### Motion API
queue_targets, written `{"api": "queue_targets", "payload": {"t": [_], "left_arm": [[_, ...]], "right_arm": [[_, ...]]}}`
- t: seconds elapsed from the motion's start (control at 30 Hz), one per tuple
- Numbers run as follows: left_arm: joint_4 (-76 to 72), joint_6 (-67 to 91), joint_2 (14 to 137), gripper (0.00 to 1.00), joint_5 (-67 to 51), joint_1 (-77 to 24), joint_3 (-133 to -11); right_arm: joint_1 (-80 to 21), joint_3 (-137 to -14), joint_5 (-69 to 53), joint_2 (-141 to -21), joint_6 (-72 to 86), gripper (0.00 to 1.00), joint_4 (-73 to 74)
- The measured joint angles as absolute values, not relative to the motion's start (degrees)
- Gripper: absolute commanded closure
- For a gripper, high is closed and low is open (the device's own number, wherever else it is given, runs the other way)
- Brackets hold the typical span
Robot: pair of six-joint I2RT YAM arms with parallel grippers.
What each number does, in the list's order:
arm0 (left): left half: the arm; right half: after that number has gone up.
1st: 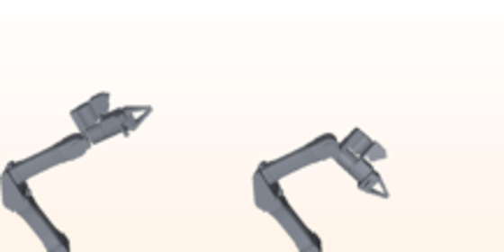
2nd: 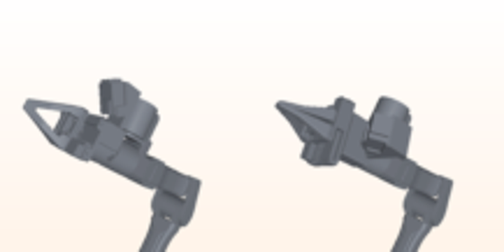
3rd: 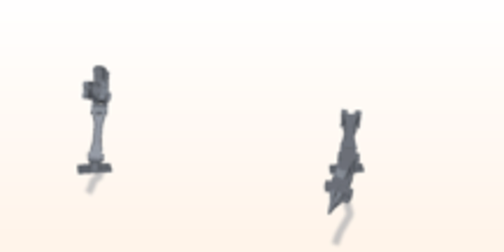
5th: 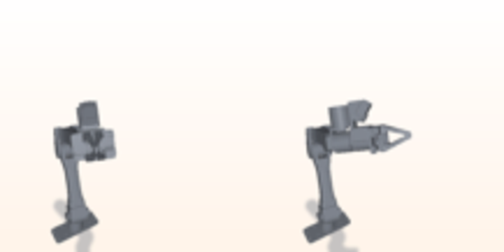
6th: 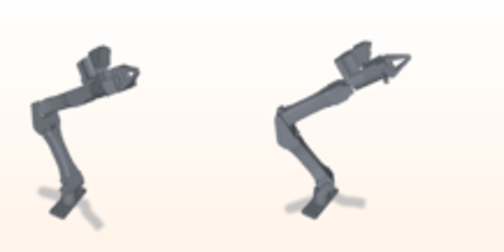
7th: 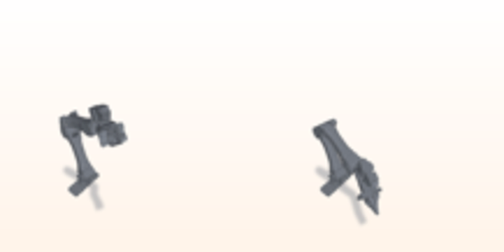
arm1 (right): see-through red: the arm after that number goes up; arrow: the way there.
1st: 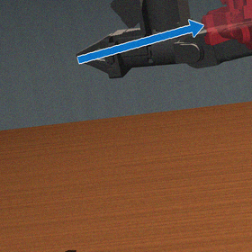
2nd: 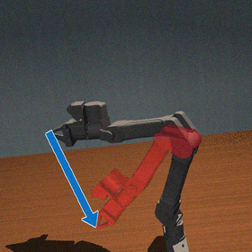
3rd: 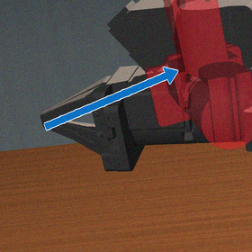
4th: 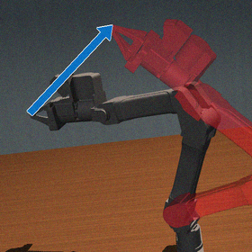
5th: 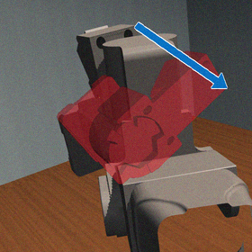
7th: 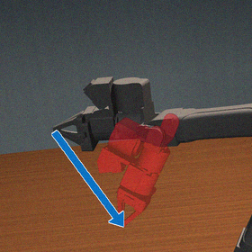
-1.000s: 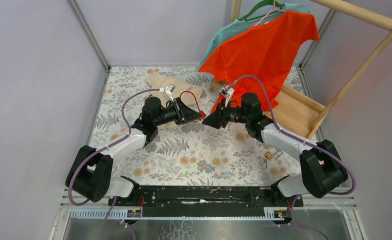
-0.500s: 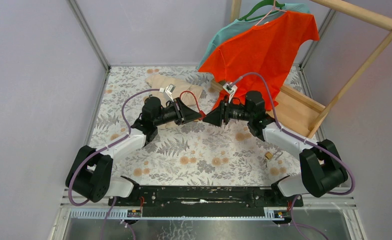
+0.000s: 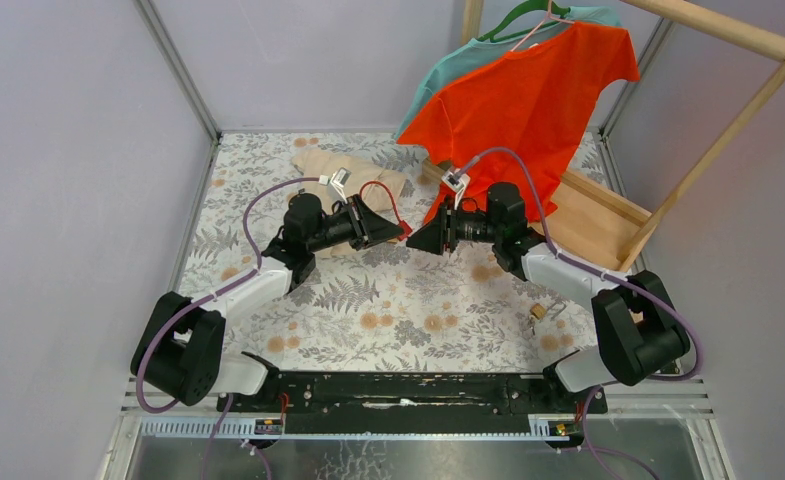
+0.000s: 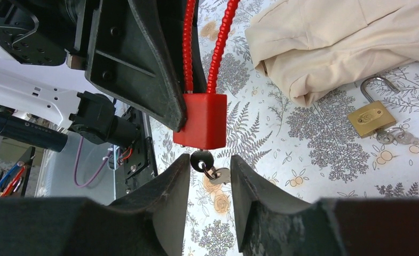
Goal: Lock with the key
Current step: Lock the lock.
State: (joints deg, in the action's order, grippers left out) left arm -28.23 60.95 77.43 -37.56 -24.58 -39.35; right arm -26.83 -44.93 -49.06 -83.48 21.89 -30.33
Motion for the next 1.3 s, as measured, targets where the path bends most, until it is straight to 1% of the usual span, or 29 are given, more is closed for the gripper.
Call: {"api": "queue_targets", "payload": {"t": [0.13, 0.5, 0.73, 1.3], "left_arm": [[-28.2, 60.9, 77.4, 1.0, -37.5, -24.6, -39.4], [-28.2, 60.9, 77.4, 1.0, -37.5, -24.3, -39.0], [-27.1, 61.0, 77.4, 1.0, -36.9, -24.3, -38.7], [-24.4, 60.9, 77.4, 1.0, -35.1, -24.3, -38.4]], "right_arm": [[-26.8, -44.9, -49.2, -83.8, 22.0, 0.64, -30.4], [-27.8, -44.9, -48.8, -83.8, 21.5, 0.79, -30.3], [-28.5, -44.9, -47.1, -83.7, 19.2, 0.85, -28.6], [-31.7, -45.2, -39.4, -82.5, 11.7, 0.86, -23.7]]}}
